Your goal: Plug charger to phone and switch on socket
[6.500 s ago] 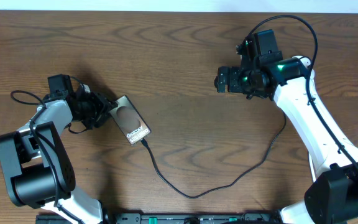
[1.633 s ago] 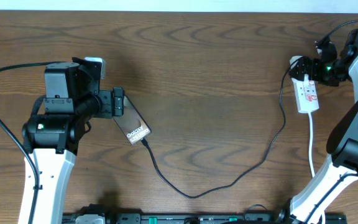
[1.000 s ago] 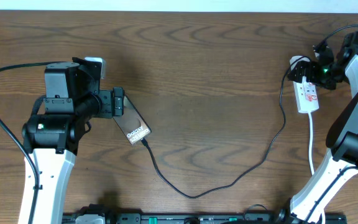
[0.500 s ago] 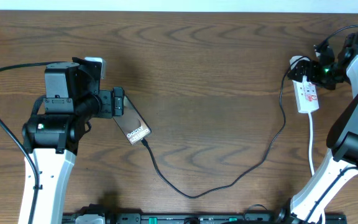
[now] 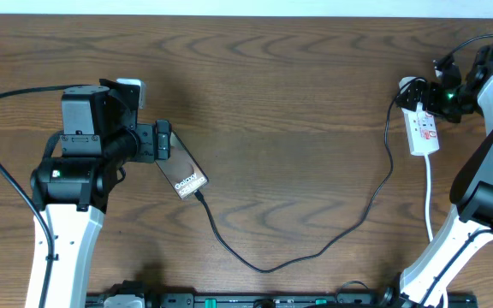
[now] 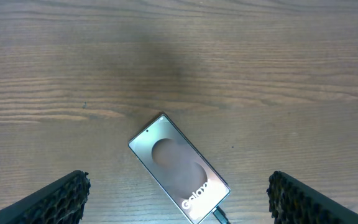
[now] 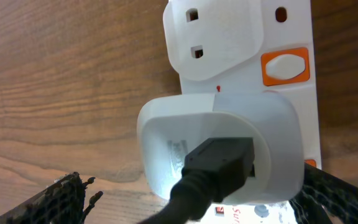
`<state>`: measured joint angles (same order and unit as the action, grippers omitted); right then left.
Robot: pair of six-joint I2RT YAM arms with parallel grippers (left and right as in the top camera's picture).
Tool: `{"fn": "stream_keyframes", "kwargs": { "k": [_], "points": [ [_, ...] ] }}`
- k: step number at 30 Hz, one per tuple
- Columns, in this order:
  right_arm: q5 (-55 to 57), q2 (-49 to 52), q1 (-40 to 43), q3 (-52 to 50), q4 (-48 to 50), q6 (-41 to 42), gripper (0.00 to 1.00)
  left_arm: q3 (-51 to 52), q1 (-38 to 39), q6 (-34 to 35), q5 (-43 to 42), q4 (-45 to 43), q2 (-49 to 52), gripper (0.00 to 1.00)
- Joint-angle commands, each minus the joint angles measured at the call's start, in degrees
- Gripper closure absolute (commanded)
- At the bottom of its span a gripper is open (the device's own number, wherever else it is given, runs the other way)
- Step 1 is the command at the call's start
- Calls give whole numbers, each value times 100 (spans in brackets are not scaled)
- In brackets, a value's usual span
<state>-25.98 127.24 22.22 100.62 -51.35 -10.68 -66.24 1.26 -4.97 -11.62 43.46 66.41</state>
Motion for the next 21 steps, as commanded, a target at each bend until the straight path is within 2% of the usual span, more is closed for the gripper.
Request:
{"fn": "stream_keyframes", "kwargs": {
  "k": [1, 7, 21],
  "points": [
    [-468, 136, -92, -428, 20, 149, 1, -42, 11, -101, 76, 0, 13, 8],
    [-592, 136, -94, -892, 251, 168, 1, -42, 11, -101, 76, 0, 13, 8],
    [-651, 136, -83, -903, 131, 188, 1, -42, 11, -101, 74, 0, 13, 8]
  ]
}}
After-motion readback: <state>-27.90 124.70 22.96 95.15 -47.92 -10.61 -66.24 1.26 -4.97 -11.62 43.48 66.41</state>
